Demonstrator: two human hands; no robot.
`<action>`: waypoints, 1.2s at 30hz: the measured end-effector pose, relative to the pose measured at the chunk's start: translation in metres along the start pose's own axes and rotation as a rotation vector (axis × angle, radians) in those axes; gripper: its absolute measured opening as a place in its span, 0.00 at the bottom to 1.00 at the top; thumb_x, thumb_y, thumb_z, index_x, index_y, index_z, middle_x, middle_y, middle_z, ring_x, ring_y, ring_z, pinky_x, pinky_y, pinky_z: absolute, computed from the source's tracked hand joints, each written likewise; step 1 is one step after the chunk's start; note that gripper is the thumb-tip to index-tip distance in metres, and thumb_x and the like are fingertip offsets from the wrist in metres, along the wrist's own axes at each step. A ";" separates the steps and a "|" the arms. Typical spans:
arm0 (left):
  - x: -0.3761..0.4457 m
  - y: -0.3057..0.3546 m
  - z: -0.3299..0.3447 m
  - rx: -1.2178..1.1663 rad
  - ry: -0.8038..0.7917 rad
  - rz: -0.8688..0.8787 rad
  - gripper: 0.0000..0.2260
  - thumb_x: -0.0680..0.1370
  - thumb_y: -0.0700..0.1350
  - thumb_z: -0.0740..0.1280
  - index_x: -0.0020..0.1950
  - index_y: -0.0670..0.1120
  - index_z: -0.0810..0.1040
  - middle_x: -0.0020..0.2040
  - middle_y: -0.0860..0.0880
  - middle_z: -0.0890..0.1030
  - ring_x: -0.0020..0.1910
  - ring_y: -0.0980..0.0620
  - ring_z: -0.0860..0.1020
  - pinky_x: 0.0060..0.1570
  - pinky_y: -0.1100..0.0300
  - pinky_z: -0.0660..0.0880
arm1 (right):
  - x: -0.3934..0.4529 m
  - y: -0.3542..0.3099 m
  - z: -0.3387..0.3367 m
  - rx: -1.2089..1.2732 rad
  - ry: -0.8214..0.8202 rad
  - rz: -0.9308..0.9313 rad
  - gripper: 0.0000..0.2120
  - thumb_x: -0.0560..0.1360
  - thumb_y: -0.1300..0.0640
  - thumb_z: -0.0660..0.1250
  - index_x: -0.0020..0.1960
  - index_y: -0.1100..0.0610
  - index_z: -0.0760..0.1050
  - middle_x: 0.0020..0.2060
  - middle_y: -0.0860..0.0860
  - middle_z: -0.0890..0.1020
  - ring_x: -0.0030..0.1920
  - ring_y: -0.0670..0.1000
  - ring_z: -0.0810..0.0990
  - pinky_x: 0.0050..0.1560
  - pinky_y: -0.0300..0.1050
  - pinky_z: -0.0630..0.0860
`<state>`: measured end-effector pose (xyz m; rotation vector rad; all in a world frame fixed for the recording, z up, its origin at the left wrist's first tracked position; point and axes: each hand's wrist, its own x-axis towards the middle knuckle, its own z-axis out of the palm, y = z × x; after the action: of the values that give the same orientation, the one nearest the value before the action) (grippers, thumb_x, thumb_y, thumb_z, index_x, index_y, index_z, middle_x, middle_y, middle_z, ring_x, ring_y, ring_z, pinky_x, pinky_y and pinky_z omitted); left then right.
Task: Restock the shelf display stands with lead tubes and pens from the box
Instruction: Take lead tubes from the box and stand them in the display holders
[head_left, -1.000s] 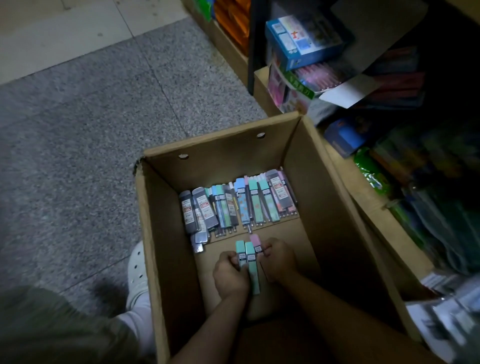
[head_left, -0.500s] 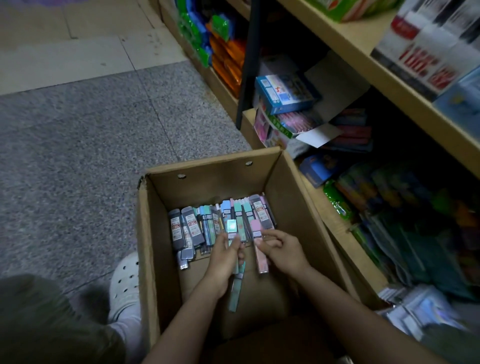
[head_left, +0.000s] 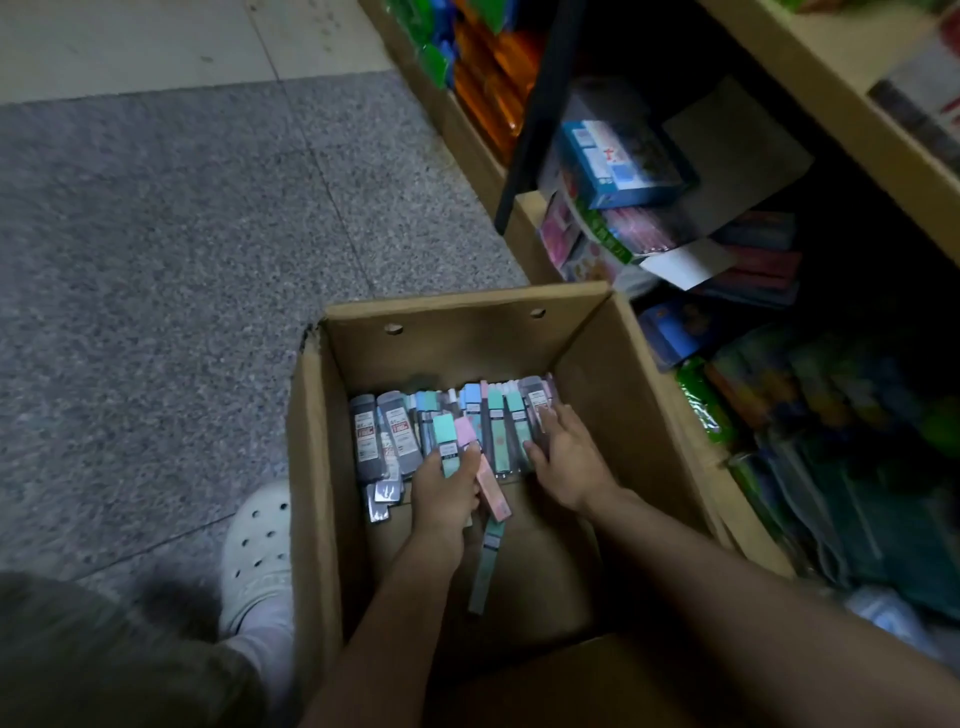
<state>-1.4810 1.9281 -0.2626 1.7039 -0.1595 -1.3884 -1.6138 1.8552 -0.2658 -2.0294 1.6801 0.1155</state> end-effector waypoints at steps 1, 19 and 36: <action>0.002 0.002 -0.001 -0.015 0.022 0.011 0.11 0.80 0.45 0.65 0.59 0.41 0.78 0.53 0.40 0.83 0.47 0.47 0.82 0.40 0.59 0.79 | 0.007 0.000 0.006 -0.074 -0.041 -0.009 0.30 0.80 0.50 0.60 0.77 0.59 0.56 0.78 0.56 0.54 0.78 0.55 0.51 0.78 0.48 0.48; 0.021 -0.014 0.008 -0.016 0.069 -0.036 0.11 0.79 0.44 0.66 0.57 0.38 0.77 0.42 0.41 0.79 0.32 0.51 0.76 0.24 0.68 0.69 | 0.046 -0.003 0.034 -0.050 0.150 0.199 0.21 0.75 0.57 0.68 0.65 0.61 0.67 0.61 0.60 0.73 0.62 0.60 0.72 0.62 0.51 0.68; -0.048 0.097 0.048 0.172 -0.116 0.362 0.07 0.78 0.41 0.68 0.52 0.39 0.80 0.46 0.42 0.83 0.45 0.46 0.80 0.41 0.59 0.76 | -0.038 -0.028 -0.099 0.865 0.335 0.092 0.17 0.71 0.72 0.69 0.55 0.56 0.73 0.36 0.46 0.80 0.33 0.39 0.78 0.36 0.31 0.76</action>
<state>-1.4977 1.8737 -0.1587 1.6331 -0.6363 -1.2263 -1.6205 1.8504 -0.1560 -1.3488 1.6012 -0.8192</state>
